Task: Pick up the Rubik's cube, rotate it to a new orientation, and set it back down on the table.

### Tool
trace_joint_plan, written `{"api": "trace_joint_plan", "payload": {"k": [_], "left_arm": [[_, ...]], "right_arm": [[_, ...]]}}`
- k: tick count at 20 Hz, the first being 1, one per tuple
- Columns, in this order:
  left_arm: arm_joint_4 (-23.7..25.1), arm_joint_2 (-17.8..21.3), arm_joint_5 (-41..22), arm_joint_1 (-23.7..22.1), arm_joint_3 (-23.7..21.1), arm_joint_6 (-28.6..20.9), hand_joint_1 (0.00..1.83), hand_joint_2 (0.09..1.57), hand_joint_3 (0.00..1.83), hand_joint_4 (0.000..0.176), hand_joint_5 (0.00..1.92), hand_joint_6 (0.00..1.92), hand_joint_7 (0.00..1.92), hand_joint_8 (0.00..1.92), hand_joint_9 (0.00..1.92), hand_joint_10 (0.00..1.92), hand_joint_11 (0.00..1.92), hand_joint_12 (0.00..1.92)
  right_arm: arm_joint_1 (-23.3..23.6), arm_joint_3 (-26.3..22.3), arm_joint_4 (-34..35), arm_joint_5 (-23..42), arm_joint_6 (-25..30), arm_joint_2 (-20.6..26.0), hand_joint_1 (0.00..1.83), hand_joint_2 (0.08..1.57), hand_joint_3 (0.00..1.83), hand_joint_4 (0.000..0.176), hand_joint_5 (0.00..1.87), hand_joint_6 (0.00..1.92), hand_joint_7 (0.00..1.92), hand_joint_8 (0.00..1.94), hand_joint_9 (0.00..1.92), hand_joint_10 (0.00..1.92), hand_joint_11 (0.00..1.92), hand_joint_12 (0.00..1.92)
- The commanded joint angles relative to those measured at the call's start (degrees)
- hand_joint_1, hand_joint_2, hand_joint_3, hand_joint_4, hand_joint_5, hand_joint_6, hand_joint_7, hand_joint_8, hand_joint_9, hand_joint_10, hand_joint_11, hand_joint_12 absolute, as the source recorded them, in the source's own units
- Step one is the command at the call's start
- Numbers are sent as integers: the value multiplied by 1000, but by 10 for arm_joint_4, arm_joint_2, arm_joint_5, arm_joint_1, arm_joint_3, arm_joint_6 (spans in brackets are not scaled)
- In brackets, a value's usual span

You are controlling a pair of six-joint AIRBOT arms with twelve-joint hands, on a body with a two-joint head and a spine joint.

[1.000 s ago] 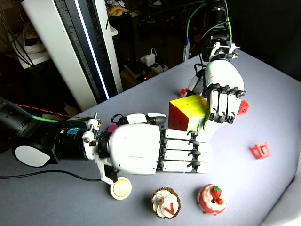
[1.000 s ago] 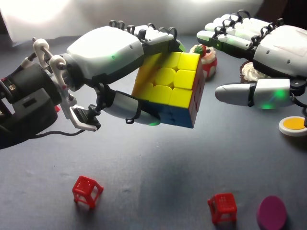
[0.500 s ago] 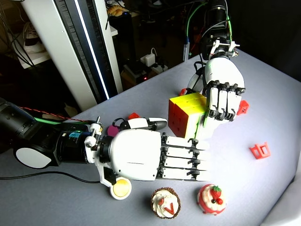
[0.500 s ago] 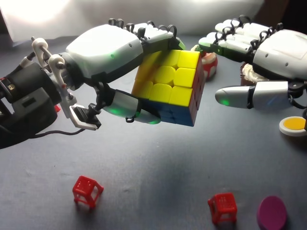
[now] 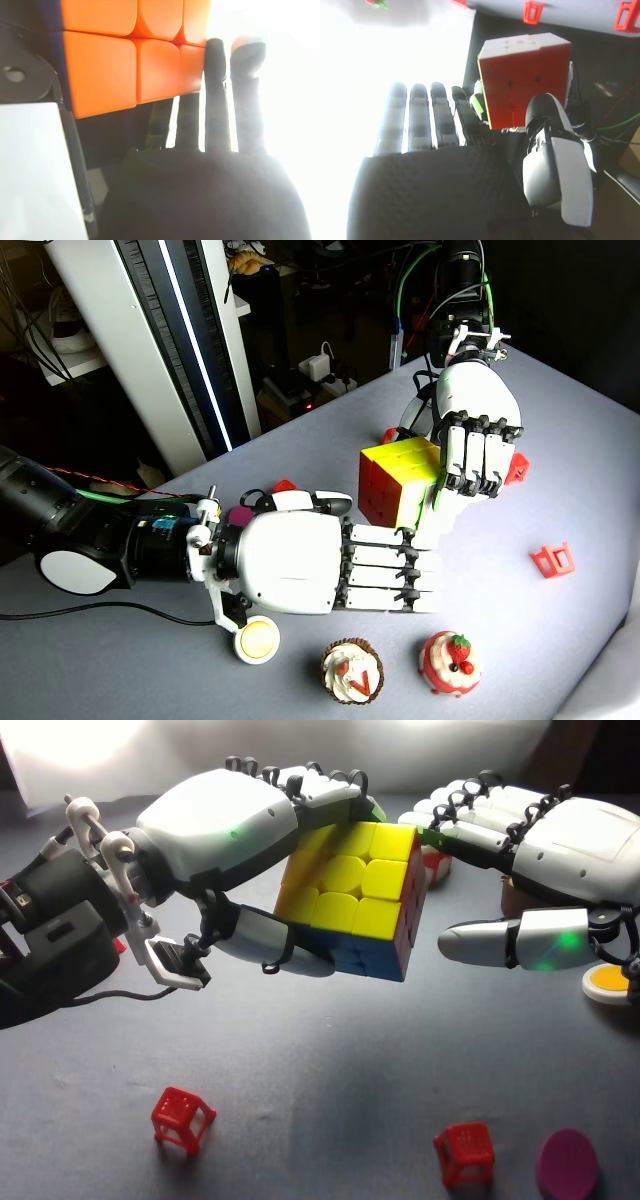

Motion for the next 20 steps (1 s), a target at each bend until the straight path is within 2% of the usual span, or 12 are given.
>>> {"api": "trace_joint_plan", "payload": {"k": [1,3,6,13,18,19,20], "left_arm": [[-16,5,-85,-11,1,-4,1102,1394,12,0,375,1648,638,1825,580,1921,673,1921],[-16,4,-84,-11,1,-4,1101,1395,12,0,375,1648,638,1825,580,1921,673,1921],[-16,4,-82,-10,2,-3,1102,1395,12,0,375,1648,637,1825,580,1921,673,1921],[-22,4,-79,-8,4,-1,1102,1395,11,0,375,1648,637,1825,580,1921,673,1921],[-25,5,-82,-7,4,0,1102,1396,10,0,375,1648,637,1825,580,1921,673,1921],[-26,5,-83,-7,4,0,1102,1396,10,0,375,1648,637,1825,580,1921,673,1921],[-26,5,-84,-7,4,0,1102,1396,10,0,375,1648,637,1825,580,1921,673,1921]], "right_arm": [[4,-2,15,75,3,2,0,1178,0,0,0,0,7,3,0,0,0,0],[4,-4,12,81,3,2,0,1180,0,0,22,9,57,23,14,6,0,0],[4,-6,4,93,3,0,0,1157,0,0,5,2,4,1,0,0,0,0],[4,-19,-8,110,3,1,0,1188,4,0,171,67,177,64,121,57,0,0],[4,-29,-11,118,3,1,0,1210,12,0,193,73,208,66,129,70,28,14],[4,-32,-11,120,3,1,0,1189,3,0,212,52,219,22,95,179,5,417],[3,-36,-11,123,3,1,0,1190,1,0,171,25,176,45,60,240,0,910]]}}
